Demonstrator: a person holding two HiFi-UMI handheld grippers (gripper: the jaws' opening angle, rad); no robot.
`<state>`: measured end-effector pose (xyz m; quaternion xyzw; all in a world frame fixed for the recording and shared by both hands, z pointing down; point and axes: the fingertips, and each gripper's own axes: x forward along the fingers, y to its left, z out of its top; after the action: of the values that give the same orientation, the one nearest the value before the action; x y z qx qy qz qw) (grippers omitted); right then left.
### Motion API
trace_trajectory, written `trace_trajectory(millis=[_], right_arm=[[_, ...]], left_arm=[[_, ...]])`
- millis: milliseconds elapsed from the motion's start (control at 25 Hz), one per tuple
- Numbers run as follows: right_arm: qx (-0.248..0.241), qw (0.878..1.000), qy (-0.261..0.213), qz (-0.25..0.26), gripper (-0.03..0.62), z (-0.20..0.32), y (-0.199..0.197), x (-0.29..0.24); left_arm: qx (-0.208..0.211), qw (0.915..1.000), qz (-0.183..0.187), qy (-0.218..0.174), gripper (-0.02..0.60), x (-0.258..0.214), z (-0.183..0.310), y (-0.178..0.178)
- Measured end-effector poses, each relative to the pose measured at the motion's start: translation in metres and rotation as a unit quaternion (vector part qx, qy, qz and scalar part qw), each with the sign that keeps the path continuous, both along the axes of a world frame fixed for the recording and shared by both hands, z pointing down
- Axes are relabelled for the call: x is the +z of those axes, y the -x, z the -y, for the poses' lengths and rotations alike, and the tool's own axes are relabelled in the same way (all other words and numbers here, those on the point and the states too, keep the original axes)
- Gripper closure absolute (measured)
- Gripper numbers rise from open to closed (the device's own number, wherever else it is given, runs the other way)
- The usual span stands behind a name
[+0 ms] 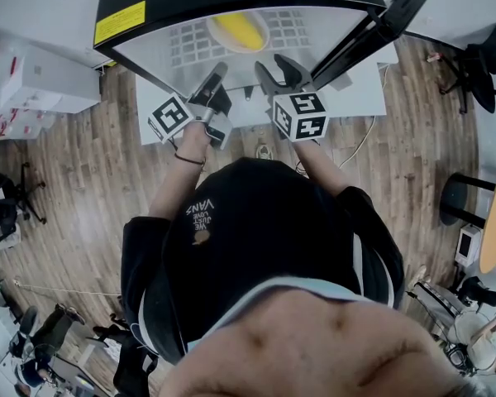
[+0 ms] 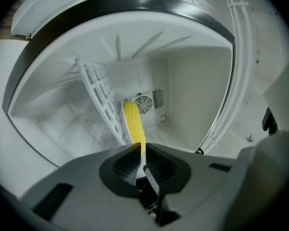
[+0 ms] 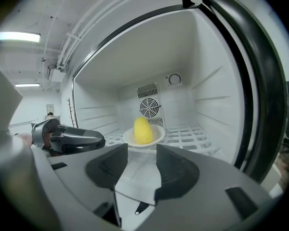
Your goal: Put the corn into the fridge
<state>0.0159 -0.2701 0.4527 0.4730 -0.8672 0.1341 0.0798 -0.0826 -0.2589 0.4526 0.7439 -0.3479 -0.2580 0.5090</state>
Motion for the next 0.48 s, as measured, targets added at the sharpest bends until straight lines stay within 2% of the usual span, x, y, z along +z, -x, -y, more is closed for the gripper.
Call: trace_trajectory(millis=[120,280,480], right_arm=[[0.006,1.000,-0.002,0.001,0.404,-0.003,-0.001,-0.001],[0.014,1.000,-0.004,0.002,0.408,-0.008,-0.001,-0.002],[0.026,1.000,-0.006,0.001,0.431,-0.017,-0.001,-0.002]], left_arm=[[0.009,0.9997,0.007,-0.020,0.548,-0.006,-0.003,-0.003],[0.014,0.9977,0.056,-0.034,0.551,-0.004,-0.008,0.000],[0.022,0.9936,0.096,-0.055,0.551,-0.006,-0.013,0.002]])
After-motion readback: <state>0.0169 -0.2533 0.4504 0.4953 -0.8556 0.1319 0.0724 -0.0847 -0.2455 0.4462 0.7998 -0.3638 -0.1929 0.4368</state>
